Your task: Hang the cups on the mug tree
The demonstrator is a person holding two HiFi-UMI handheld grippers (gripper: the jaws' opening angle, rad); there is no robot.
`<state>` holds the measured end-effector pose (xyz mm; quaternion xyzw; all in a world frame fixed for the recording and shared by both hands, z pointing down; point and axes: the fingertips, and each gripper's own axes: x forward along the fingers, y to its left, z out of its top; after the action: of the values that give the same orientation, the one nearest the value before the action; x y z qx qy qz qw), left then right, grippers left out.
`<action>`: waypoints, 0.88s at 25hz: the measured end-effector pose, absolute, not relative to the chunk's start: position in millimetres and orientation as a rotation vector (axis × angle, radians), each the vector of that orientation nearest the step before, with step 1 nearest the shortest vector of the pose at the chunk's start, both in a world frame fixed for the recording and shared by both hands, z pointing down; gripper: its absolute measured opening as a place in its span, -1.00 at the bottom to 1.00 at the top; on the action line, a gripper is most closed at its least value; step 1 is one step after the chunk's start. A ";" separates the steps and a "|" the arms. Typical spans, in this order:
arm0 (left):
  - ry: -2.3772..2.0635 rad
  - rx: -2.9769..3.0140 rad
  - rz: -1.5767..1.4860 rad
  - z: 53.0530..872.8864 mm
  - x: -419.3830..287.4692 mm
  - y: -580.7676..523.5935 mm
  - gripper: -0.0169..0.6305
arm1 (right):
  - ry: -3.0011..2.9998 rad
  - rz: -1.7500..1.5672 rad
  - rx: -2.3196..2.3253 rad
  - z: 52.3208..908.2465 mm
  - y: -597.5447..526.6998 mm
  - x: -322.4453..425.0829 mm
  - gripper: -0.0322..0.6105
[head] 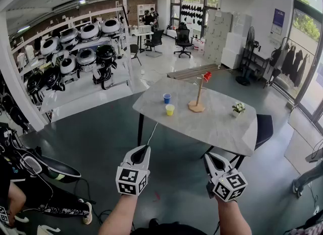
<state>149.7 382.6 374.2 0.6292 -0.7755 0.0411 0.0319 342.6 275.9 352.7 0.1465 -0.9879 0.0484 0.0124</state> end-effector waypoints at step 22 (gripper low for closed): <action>-2.312 1.979 0.156 373.9 161.0 370.0 -0.91 | -3.081 0.135 0.450 346.9 274.0 342.4 -0.87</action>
<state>161.0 370.0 373.9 0.6487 -0.7579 0.0511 0.0472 342.4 274.0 346.9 0.1444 -0.9885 0.0433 0.0125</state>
